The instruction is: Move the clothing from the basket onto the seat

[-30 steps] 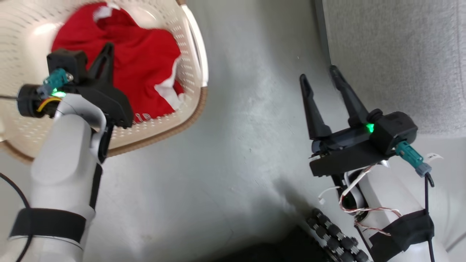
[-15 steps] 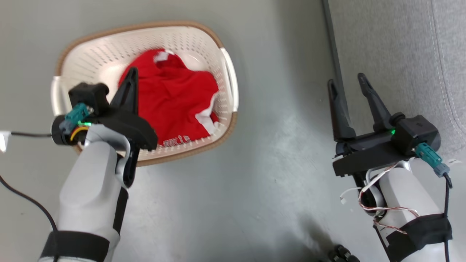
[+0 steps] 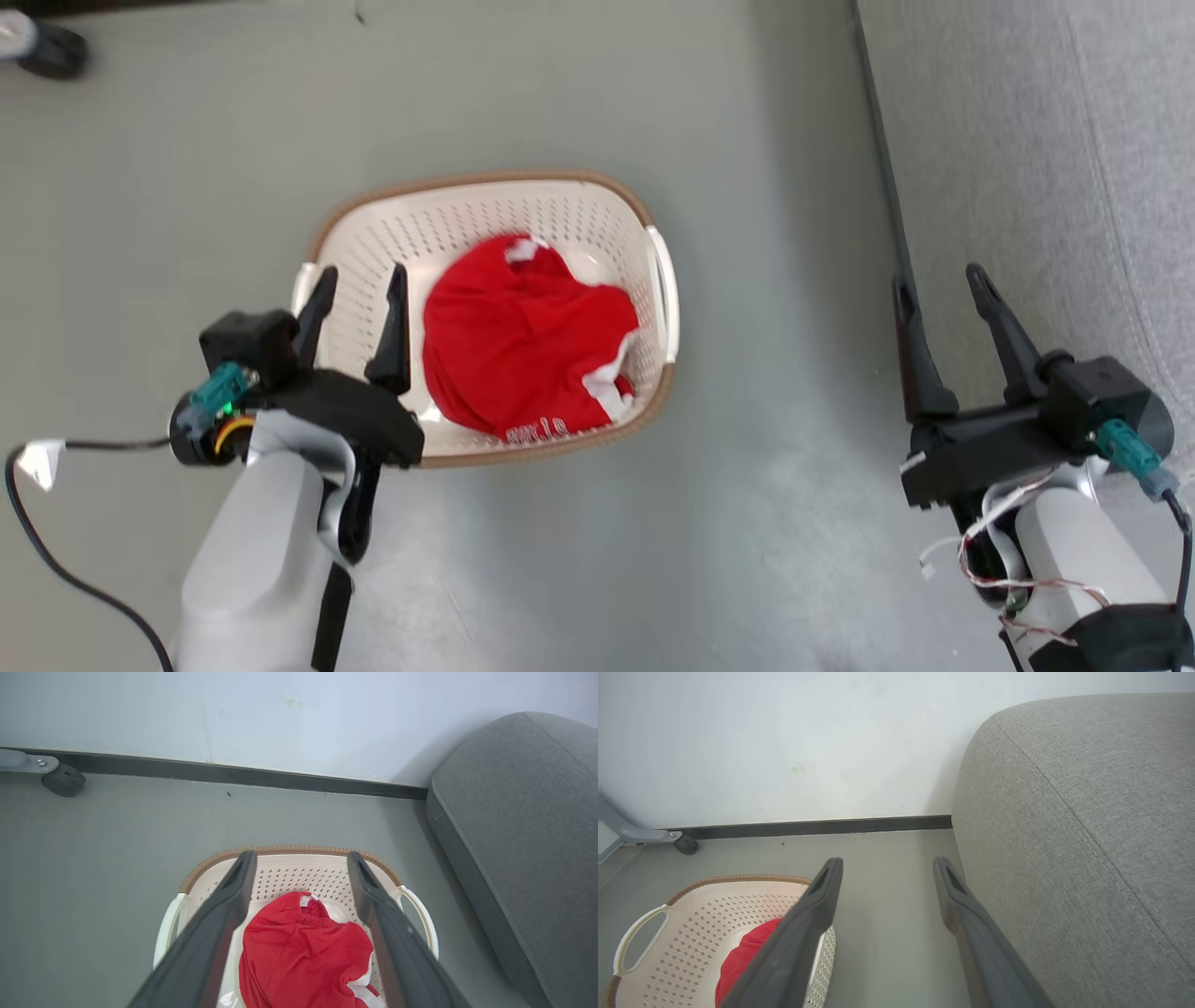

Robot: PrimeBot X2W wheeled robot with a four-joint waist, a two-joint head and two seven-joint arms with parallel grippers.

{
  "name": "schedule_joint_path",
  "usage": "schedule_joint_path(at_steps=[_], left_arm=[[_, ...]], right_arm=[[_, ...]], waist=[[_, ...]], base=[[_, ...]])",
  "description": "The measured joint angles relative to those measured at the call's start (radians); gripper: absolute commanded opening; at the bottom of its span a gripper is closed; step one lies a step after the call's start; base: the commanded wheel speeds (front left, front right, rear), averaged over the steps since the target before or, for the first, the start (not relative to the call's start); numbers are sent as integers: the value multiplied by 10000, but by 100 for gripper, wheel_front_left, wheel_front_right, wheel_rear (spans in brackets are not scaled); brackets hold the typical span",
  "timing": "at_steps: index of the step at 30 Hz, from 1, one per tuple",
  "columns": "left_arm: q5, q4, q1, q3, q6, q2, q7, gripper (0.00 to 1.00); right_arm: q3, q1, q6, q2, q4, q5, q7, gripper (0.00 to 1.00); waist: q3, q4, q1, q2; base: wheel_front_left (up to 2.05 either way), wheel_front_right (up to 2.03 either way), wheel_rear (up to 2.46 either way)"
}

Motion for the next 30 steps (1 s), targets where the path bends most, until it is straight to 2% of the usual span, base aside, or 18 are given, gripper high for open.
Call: schedule_joint_path(at_steps=[10,30], left_arm=[[-13,-616,1448,428,104,-27,0,100],[276,-2209,4345,754,476,-123,0,100]], right_arm=[[-167,809,157,-21,263,-123,0,100],[-155,2689,422,77,566,-211,2,100]], waist=[[-1499,512,-1,-1],[-4321,966,0,-2]], base=[[0,0,0],[0,0,0]])
